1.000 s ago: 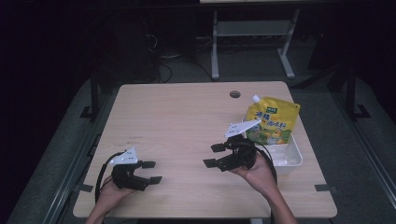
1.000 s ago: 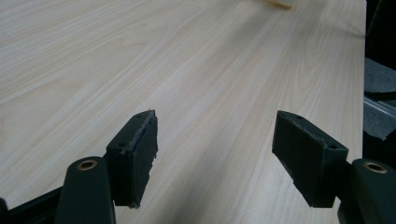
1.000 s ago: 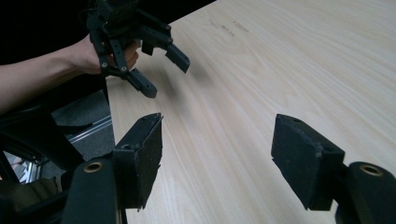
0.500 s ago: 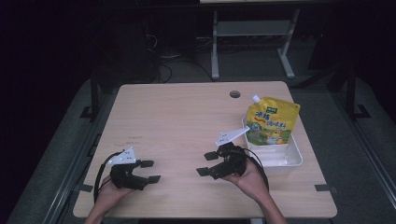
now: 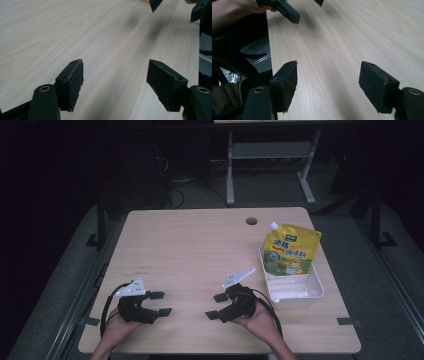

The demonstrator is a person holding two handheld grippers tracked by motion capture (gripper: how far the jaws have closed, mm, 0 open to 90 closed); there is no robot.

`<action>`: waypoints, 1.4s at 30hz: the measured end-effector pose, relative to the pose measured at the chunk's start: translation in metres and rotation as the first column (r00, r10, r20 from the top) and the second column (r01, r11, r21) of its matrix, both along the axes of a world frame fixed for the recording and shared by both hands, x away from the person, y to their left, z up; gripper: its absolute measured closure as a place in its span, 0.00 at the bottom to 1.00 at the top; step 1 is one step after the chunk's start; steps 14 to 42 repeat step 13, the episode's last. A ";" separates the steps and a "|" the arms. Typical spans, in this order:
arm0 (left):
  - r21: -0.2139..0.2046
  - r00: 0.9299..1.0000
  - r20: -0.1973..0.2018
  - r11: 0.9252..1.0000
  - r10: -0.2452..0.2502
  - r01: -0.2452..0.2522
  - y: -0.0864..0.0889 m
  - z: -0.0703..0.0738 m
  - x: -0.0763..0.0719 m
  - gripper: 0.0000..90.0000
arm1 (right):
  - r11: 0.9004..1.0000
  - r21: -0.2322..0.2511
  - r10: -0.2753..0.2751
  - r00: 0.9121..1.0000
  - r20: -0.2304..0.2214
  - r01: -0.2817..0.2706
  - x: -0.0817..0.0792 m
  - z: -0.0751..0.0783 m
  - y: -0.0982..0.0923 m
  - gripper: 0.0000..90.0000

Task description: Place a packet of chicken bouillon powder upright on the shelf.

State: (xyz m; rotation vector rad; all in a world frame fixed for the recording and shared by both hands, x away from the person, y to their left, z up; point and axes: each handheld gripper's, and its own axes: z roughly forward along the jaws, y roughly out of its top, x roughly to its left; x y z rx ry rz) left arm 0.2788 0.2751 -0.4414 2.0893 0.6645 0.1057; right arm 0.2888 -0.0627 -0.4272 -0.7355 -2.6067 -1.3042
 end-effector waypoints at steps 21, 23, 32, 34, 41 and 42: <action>0.022 1.000 -0.005 1.000 -0.001 0.002 0.001 -0.003 -0.003 0.32 | 0.999 0.022 -0.028 0.999 0.024 0.028 -0.008 -0.023 -0.001 0.29; 0.022 1.000 -0.005 1.000 -0.001 0.002 0.001 -0.003 -0.003 0.32 | 0.999 0.022 -0.028 0.999 0.024 0.028 -0.008 -0.023 -0.001 0.29; 0.022 1.000 -0.005 1.000 -0.001 0.002 0.001 -0.003 -0.003 0.32 | 0.999 0.022 -0.028 0.999 0.024 0.028 -0.008 -0.023 -0.001 0.29; 0.022 1.000 -0.005 1.000 -0.001 0.002 0.001 -0.003 -0.003 0.32 | 0.999 0.022 -0.028 0.999 0.024 0.028 -0.008 -0.023 -0.001 0.29; 0.022 1.000 -0.005 1.000 -0.001 0.002 0.001 -0.003 -0.003 0.32 | 0.999 0.022 -0.028 0.999 0.024 0.028 -0.008 -0.023 -0.001 0.29; 0.022 1.000 -0.005 1.000 -0.001 0.002 0.001 -0.003 -0.003 0.32 | 0.999 0.022 -0.028 0.999 0.024 0.028 -0.008 -0.023 -0.001 0.29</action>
